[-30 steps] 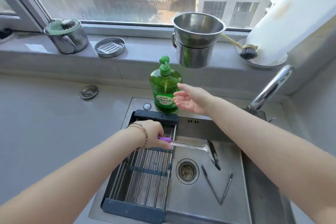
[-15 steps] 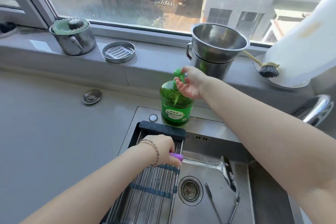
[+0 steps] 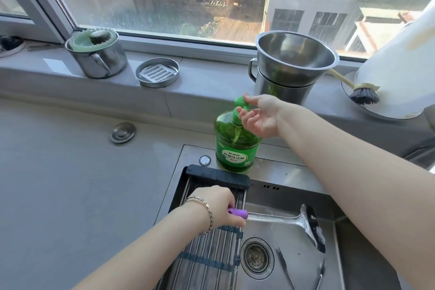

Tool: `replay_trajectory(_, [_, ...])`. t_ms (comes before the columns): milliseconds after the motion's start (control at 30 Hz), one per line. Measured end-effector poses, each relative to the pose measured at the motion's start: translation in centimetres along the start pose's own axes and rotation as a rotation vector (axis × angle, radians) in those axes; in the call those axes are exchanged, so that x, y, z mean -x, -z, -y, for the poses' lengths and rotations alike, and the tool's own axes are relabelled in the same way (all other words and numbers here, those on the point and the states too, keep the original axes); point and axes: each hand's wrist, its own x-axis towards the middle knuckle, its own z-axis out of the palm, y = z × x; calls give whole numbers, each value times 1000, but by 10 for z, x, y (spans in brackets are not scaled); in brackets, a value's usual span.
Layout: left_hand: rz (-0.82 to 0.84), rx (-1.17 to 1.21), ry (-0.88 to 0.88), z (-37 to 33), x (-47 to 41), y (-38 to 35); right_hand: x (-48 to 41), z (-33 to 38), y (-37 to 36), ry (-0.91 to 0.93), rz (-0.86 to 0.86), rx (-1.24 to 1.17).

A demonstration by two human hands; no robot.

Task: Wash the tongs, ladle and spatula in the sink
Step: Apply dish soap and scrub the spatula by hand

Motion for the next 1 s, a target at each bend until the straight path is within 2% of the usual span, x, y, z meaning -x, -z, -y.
replay_trajectory(267, [91, 156, 53, 1, 8, -3, -3, -9, 4, 17, 24, -53])
replay_trajectory(367, [134, 314, 74, 1, 13, -11, 0, -9, 2, 54, -11, -9])
replay_trajectory(533, [331, 604, 89, 0, 33, -25, 12, -18, 1, 133, -67, 42])
replay_trajectory(667, [301, 1022, 163, -11, 52, -32, 47, -48, 24, 200, -66, -38])
replay_trajectory(733, [278, 1138, 203, -19, 63, -40, 72, -78, 45, 209, -72, -68])
replay_trajectory(800, [308, 1311, 186, -29, 75, -52, 96, -116, 71, 181, -95, -89])
replay_trajectory(900, [395, 1697, 150, -54, 86, -68, 120, -176, 111, 130, -176, -102])
replay_trajectory(1000, [363, 1869, 142, -93, 86, -84, 134, -226, 134, 96, -252, -97])
